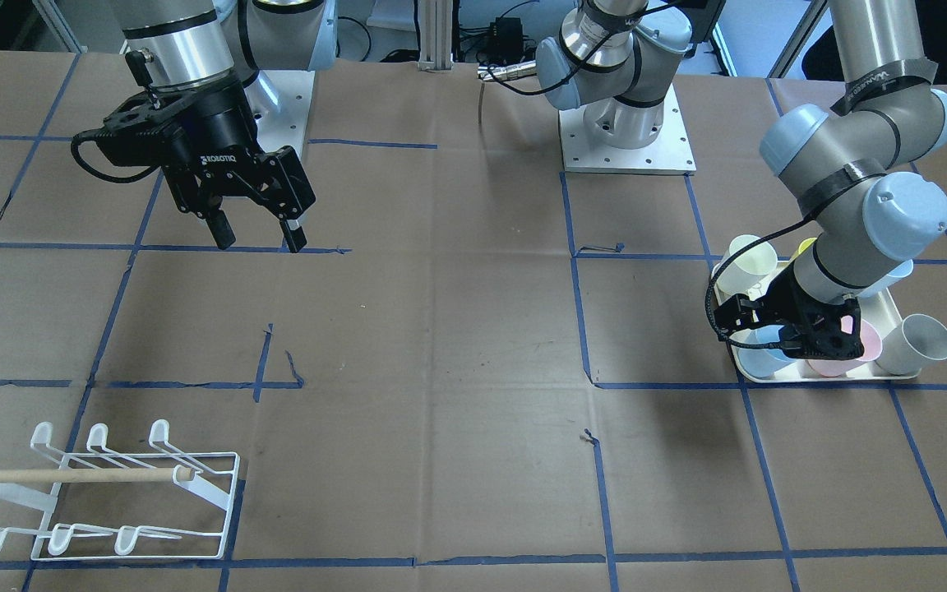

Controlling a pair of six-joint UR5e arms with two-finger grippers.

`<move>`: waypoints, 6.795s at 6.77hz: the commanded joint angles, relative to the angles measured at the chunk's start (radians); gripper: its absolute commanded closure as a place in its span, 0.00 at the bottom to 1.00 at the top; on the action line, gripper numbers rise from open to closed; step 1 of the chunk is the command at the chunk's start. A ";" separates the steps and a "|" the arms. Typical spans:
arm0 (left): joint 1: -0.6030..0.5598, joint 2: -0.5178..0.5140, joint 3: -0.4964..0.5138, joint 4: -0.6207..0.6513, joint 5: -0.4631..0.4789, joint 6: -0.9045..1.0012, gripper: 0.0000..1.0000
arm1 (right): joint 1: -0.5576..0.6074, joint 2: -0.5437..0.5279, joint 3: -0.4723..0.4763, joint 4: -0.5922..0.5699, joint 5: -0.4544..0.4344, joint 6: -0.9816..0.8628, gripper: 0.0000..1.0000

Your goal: Transfer IKEA cup to right arm and place on rack

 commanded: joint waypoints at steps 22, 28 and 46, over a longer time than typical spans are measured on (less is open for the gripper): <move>-0.093 0.015 0.492 -0.213 -0.587 0.005 1.00 | 0.001 0.031 0.307 -1.080 0.383 1.038 0.00; -0.258 -0.010 0.006 0.890 -1.034 0.003 1.00 | 0.001 0.058 0.302 -1.072 0.360 1.045 0.00; -0.404 -0.008 -0.162 1.275 -1.081 -0.101 0.97 | 0.159 0.278 0.088 -0.977 0.130 1.183 0.02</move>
